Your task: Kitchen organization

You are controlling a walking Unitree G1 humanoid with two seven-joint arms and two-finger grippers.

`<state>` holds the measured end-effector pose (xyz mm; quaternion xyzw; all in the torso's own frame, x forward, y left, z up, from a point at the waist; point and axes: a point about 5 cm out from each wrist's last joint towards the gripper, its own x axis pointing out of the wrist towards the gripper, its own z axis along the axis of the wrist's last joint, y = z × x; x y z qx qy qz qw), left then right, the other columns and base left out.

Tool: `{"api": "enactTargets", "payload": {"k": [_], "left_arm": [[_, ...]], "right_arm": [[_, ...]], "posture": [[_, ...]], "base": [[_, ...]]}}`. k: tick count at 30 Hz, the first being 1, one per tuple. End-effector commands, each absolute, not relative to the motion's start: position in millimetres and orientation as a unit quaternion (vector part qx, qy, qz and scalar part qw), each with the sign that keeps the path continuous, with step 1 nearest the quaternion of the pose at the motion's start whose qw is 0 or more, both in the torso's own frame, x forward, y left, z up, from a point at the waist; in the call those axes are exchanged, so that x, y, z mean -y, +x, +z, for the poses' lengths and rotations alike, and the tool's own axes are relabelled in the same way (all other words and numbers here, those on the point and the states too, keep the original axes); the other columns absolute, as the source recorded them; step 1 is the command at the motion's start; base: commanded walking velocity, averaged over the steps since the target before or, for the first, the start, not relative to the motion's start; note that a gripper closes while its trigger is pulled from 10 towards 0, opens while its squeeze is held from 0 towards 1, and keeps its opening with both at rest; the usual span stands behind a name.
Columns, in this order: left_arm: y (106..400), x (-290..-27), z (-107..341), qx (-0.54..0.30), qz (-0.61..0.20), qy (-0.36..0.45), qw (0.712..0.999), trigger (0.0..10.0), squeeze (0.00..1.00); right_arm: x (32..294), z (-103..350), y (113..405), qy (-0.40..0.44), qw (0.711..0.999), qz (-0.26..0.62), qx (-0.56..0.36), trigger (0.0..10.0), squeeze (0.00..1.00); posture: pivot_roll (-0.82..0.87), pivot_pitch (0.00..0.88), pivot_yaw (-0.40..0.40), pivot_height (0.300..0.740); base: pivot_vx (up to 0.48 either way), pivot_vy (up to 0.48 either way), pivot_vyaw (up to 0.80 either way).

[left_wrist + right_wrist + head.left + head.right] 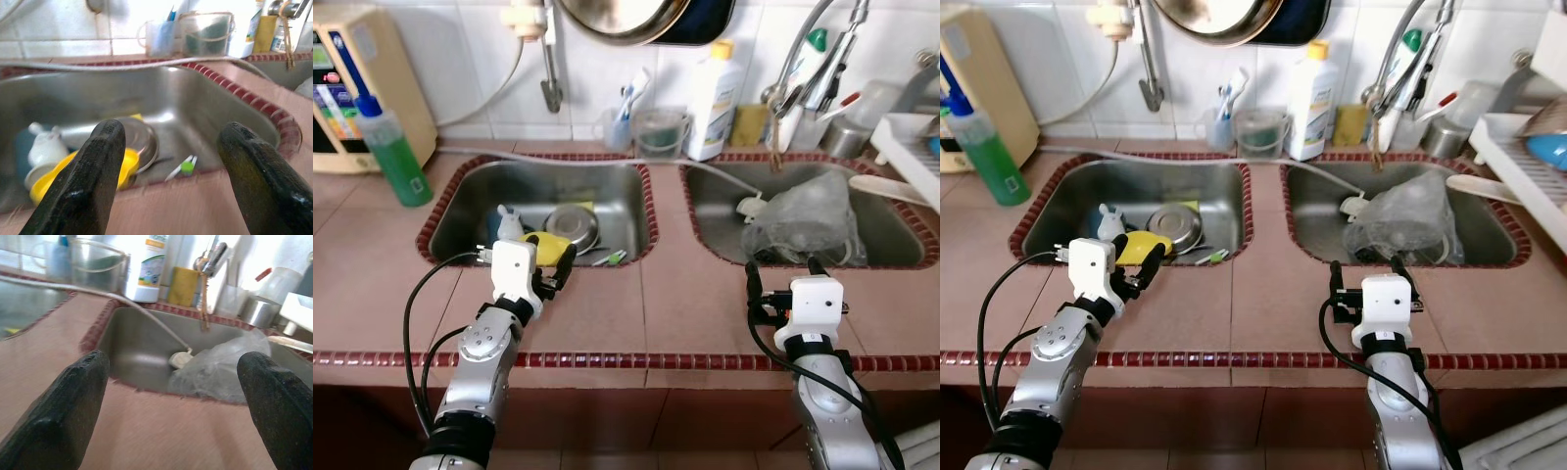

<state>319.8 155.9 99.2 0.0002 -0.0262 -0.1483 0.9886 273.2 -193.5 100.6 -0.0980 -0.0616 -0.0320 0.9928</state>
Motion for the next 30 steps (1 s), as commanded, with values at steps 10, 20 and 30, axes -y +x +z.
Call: {"api": "enactTargets", "payload": {"k": [10, 20, 30], "left_arm": [[320, -155, 102, 0.032, -0.152, 0.004, 0.988, 10.0, 0.0], [317, -155, 100, 0.035, -0.158, 0.013, 0.987, 10.0, 0.0], [292, -153, 68, 0.023, -0.234, 0.065, 0.97, 10.0, 0.0]], "right_arm": [[193, 99, 274, -0.102, 0.993, -0.029, 0.059, 10.0, 0.0], [189, 96, 273, -0.113, 0.992, 0.001, 0.06, 10.0, 0.0], [158, 59, 255, -0.113, 0.972, 0.204, -0.013, 10.0, 0.0]], "posture": [[-0.09, 0.0, 0.039, 0.74], [-0.09, 0.0, 0.037, 0.74], [-0.08, 0.0, 0.028, 0.74]], "base": [[-0.212, 0.0, 0.0], [0.0, 0.0, 0.0], [0.0, 0.0, 0.0]]}}
